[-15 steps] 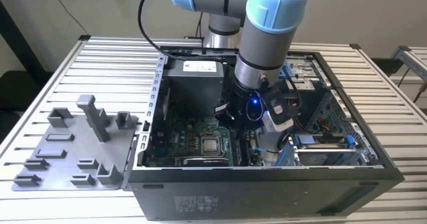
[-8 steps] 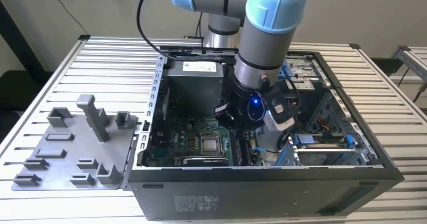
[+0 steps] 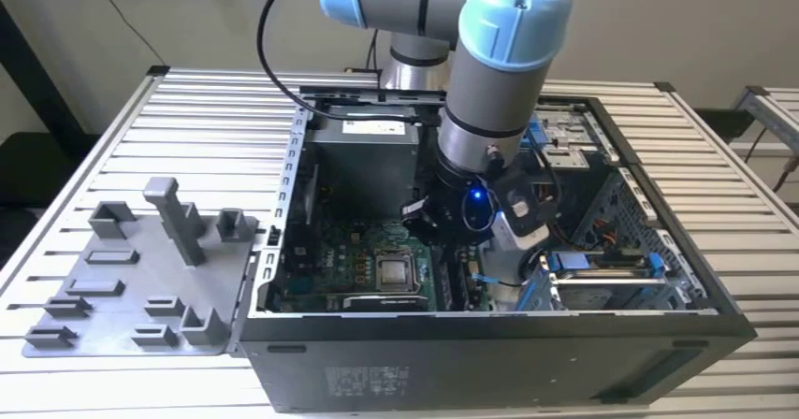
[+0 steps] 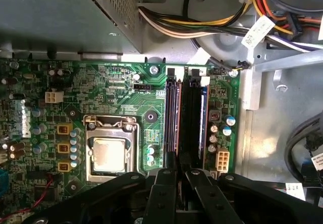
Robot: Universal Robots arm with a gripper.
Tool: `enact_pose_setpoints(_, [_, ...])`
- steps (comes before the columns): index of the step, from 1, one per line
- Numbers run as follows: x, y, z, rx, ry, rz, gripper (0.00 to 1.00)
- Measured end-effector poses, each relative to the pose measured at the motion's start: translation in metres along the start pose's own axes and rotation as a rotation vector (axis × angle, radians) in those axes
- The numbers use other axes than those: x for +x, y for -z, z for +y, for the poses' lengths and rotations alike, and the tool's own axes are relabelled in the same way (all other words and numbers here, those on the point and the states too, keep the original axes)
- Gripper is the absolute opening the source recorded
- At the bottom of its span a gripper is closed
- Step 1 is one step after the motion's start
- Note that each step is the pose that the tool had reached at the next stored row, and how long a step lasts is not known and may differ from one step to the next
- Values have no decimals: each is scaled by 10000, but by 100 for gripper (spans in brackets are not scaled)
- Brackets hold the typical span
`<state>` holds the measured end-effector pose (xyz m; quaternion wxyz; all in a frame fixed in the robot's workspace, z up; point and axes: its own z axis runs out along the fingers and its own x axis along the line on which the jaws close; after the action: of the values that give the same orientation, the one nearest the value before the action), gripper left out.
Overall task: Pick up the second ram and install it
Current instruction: 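Insert the second ram into the second slot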
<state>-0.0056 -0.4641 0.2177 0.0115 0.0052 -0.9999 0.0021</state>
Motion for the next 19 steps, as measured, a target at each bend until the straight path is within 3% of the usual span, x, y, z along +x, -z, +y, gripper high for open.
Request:
enact_pose_setpoints(7, [0,3,0,-2,0,0,27])
enact_pose_setpoints(14, [7,308,-1,1,-1,0,27])
enact_pose_setpoints(19, [7,318,-1,-3,-1,-1,27])
